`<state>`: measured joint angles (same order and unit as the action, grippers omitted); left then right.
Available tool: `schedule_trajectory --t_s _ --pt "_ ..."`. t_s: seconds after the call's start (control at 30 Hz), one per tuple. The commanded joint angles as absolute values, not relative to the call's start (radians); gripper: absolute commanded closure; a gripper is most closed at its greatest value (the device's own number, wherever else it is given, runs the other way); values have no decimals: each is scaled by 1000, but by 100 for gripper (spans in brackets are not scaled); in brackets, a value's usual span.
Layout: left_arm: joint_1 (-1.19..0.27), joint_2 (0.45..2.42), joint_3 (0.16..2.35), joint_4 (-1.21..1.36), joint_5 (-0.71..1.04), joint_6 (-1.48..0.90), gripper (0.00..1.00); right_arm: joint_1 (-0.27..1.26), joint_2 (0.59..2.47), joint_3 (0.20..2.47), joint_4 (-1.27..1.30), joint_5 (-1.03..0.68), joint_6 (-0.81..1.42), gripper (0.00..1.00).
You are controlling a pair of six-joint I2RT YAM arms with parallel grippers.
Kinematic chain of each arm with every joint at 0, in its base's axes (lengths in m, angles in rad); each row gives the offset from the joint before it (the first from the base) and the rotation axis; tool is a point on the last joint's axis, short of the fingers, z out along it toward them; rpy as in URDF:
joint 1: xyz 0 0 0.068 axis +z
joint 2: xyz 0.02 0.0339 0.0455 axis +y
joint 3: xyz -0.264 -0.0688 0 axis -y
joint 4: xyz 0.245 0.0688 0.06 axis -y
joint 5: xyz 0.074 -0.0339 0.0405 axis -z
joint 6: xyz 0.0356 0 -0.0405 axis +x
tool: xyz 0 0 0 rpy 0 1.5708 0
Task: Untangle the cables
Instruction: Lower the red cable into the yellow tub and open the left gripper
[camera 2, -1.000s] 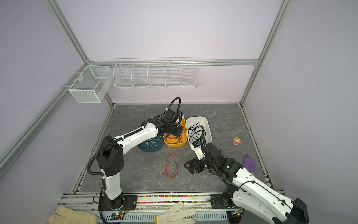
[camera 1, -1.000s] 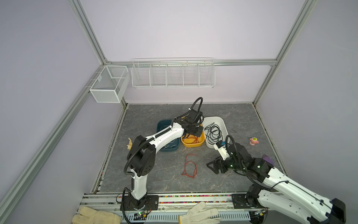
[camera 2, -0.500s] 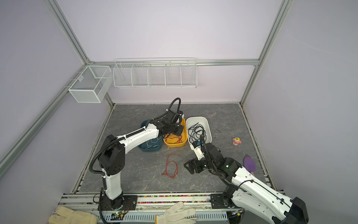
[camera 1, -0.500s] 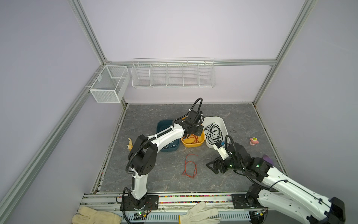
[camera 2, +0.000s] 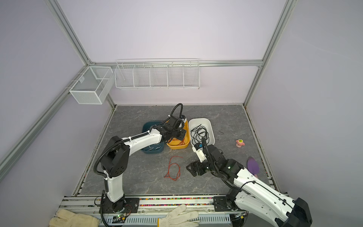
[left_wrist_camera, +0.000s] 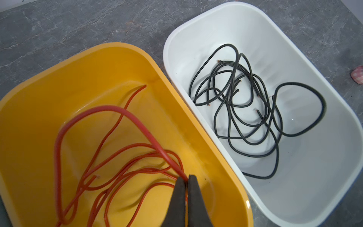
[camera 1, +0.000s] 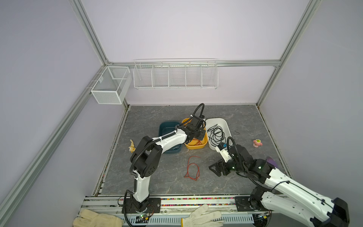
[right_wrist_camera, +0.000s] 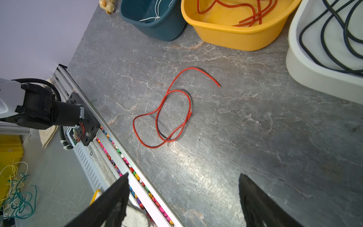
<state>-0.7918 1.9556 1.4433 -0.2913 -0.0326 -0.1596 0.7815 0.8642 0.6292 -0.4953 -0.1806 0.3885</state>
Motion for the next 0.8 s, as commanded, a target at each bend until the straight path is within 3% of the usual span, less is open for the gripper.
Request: schedule_trajectory --t_s 0.0,0.43,0.77 --pt "-789 1980 1432 -252 -26 -142 100 788 869 626 -477 -188 374 12" --pt "-790 1968 1451 -287 -35 -121 100 788 865 626 -483 -189 375 12" --pt "-789 1959 1490 -341 -54 -103 78 790 864 628 -485 -187 376 12"
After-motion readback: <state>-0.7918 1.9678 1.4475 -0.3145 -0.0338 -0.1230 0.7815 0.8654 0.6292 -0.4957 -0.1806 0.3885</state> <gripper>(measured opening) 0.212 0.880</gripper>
